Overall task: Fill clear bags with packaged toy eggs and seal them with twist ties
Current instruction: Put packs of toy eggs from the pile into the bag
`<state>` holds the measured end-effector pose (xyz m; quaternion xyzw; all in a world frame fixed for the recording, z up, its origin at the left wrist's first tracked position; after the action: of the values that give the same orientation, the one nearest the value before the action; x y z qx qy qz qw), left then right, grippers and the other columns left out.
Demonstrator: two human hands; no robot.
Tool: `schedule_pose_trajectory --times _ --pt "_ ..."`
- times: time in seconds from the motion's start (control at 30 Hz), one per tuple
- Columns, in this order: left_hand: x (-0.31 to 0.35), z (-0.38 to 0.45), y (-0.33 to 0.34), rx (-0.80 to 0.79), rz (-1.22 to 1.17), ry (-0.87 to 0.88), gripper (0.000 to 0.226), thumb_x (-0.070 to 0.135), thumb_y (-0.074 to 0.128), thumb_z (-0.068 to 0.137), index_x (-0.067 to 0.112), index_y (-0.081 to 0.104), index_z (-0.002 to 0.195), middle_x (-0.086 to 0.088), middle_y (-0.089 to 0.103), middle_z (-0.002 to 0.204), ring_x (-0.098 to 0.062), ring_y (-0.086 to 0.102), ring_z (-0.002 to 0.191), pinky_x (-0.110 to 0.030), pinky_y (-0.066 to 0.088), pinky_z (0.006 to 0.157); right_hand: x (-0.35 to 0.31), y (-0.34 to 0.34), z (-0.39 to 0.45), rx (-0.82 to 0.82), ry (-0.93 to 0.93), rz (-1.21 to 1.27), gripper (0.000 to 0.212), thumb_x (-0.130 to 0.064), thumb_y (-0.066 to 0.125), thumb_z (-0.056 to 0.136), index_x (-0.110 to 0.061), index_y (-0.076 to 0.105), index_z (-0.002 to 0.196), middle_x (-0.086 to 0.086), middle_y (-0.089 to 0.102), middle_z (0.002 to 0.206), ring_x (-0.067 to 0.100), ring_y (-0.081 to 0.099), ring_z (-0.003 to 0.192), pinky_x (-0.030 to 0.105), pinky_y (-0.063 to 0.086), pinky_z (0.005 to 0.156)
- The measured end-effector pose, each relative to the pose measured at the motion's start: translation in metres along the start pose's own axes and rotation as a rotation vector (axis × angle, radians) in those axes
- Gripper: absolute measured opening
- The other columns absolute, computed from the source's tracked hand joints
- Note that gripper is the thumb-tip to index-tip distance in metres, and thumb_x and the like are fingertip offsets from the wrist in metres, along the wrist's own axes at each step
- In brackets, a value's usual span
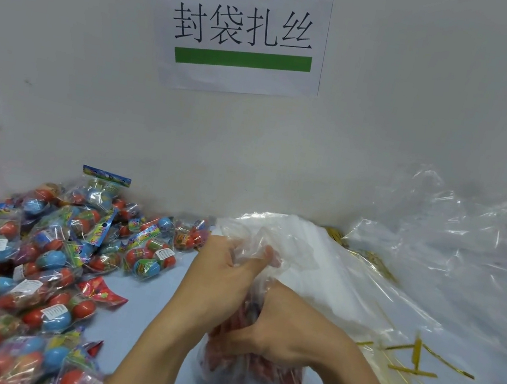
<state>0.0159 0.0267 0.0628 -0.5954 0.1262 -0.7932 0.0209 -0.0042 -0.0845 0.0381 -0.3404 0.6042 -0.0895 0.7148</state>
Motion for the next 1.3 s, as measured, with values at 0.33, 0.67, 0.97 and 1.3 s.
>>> schedule_pose_trajectory --times 0.33,0.67,0.97,1.3 --pt "-0.009 0.004 0.008 -0.033 0.179 0.105 0.029 0.046 0.066 0.086 0.018 0.073 0.087 0.005 0.074 0.081 -0.011 0.069 0.080 -0.029 0.054 0.072 0.011 -0.010 0.003 0.154 0.027 -0.012 0.021 -0.014 0.055 0.086 -0.020 0.058 0.066 -0.004 0.059 0.061 0.007 0.052 0.059 0.030 0.045 0.057" --pt "-0.015 -0.002 0.015 -0.122 0.040 0.016 0.066 0.065 0.066 0.073 0.055 0.037 0.131 0.024 0.045 0.138 -0.003 0.050 0.125 -0.019 0.043 0.096 0.043 -0.056 -0.004 0.878 0.387 0.710 0.041 -0.035 0.048 0.103 -0.007 0.071 0.085 0.014 0.076 0.077 0.025 0.073 0.067 0.040 0.060 0.069" --pt "-0.026 -0.004 0.019 -0.197 0.176 0.379 0.086 0.018 0.092 0.064 0.044 0.054 0.136 0.022 0.030 0.155 0.008 0.033 0.140 -0.017 0.042 0.107 0.034 -0.040 0.003 0.736 0.469 1.399 0.035 -0.022 0.043 0.106 0.000 0.064 0.124 0.027 0.070 0.112 0.046 0.069 0.099 0.057 0.057 0.073" --pt "-0.032 0.006 0.006 0.100 -0.377 0.126 0.041 0.026 0.079 0.071 0.020 0.072 0.111 0.002 0.076 0.104 -0.014 0.072 0.096 -0.020 0.055 0.075 0.007 -0.039 0.007 0.853 0.080 0.698 0.032 -0.038 0.046 0.105 -0.042 0.077 0.097 -0.027 0.075 0.086 -0.003 0.072 0.083 0.021 0.056 0.074"
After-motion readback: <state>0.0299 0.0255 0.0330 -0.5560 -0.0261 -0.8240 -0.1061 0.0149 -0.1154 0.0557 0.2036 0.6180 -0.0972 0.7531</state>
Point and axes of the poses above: each hand's wrist, its own z-axis towards the middle knuckle, its own y-axis out of the palm, x = y × z, the point moved 2 cm from there along z, towards the middle knuckle
